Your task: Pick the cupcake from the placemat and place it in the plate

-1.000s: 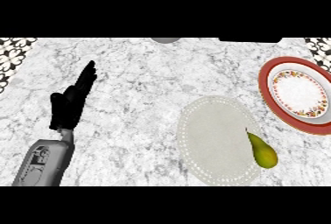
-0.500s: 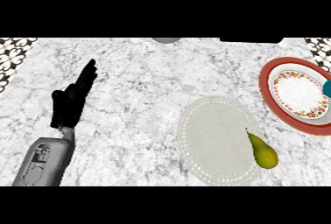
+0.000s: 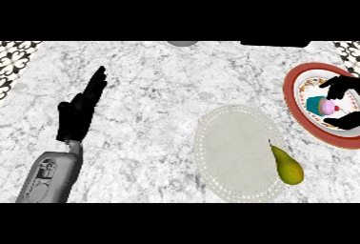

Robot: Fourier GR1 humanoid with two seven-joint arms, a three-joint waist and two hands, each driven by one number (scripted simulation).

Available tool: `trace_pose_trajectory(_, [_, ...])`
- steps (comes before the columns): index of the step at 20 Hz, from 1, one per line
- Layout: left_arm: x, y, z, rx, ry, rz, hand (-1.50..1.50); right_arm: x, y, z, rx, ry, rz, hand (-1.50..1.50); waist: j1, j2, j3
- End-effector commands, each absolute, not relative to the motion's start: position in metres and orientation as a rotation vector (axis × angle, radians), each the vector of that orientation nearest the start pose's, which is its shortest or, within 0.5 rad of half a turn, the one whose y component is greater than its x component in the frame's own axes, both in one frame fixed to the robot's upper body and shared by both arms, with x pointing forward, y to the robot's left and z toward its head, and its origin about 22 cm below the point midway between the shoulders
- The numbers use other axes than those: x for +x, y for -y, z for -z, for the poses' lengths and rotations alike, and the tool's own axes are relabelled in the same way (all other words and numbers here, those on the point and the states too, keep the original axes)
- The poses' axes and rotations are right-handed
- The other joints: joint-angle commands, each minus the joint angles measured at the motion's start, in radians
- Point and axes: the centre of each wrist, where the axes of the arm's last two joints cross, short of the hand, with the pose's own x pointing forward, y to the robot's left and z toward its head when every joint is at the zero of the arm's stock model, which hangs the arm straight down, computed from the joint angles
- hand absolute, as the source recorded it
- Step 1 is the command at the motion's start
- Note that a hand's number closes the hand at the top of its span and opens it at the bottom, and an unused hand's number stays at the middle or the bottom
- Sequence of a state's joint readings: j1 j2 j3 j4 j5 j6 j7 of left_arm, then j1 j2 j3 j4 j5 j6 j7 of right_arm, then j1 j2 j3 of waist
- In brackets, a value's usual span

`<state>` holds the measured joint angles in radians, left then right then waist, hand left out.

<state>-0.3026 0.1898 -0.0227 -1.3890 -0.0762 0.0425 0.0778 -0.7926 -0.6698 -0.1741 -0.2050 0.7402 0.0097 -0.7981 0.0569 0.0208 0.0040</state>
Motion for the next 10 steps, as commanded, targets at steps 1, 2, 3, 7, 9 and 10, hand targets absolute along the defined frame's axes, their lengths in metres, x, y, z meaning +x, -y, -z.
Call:
trace_pose_trajectory(1, [0.311,-0.232,-0.046,0.178,1.604,0.263,0.0,0.366,0.435,-0.035,-0.566,1.462,-0.959,-1.5,0.003,0.001,0.001])
trace_pose_trajectory(2, [0.316,-0.247,-0.051,0.193,1.604,0.272,0.0,0.352,0.438,-0.017,-0.588,1.482,-0.944,-1.5,0.008,0.008,0.003])
trace_pose_trajectory(3, [0.306,-0.237,-0.043,0.157,1.587,0.271,0.0,0.365,0.431,-0.029,-0.57,1.476,-0.968,-1.5,0.003,0.0,0.001])
trace_pose_trajectory(7, [0.316,-0.239,-0.038,0.207,1.582,0.258,0.0,0.367,0.432,-0.034,-0.427,1.575,-0.842,-1.5,-0.01,0.004,0.001])
trace_pose_trajectory(9, [0.307,-0.243,-0.048,0.173,1.589,0.254,0.0,0.361,0.452,-0.047,-0.341,1.648,-0.736,-1.5,-0.011,-0.006,0.001])
trace_pose_trajectory(10, [0.316,-0.254,-0.053,0.186,1.587,0.24,0.0,0.361,0.442,-0.034,-0.338,1.652,-0.674,-1.5,-0.012,0.0,0.001])
